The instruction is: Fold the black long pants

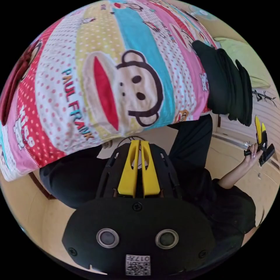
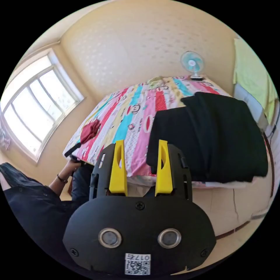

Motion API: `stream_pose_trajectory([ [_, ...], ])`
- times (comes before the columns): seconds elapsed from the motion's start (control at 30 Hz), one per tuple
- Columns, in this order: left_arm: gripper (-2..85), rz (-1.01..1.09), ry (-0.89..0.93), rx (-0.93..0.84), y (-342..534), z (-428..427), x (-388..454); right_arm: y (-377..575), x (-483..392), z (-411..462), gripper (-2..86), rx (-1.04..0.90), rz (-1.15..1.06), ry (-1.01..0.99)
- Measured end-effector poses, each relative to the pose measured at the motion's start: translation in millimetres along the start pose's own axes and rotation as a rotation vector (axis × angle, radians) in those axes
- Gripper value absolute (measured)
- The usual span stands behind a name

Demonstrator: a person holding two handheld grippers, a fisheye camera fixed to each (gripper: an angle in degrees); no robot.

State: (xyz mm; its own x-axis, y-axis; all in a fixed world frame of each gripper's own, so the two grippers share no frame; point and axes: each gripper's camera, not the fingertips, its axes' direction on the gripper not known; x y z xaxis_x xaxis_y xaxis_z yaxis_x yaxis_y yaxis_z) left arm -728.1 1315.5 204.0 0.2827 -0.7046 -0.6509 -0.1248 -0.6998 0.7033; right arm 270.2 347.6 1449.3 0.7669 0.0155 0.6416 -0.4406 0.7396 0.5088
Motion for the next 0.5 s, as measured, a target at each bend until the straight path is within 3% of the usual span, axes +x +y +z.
stream_pose_trajectory([
  [0.07, -0.9, -0.056, -0.043, 0.100, 0, -39, -17, -39, -60, 72, 5.9, -0.247, -0.183, -0.082],
  [0.17, -0.9, -0.108, -0.120, 0.192, -12, -64, -22, -58, -124, 182, 2.5, -0.463, -0.396, -0.051],
  [0.23, -0.9, -0.155, -0.180, 0.166, -32, -50, -28, -52, -135, 265, 1.6, -0.540, -0.421, 0.065],
  [0.3, -0.9, -0.145, -0.163, 0.100, -53, -29, -31, -36, -127, 358, 1.1, -0.835, -0.342, 0.152],
  [0.5, -0.8, -0.107, 0.026, 0.209, -57, -43, -38, -56, -105, 367, 0.4, -0.794, -0.284, 0.111],
])
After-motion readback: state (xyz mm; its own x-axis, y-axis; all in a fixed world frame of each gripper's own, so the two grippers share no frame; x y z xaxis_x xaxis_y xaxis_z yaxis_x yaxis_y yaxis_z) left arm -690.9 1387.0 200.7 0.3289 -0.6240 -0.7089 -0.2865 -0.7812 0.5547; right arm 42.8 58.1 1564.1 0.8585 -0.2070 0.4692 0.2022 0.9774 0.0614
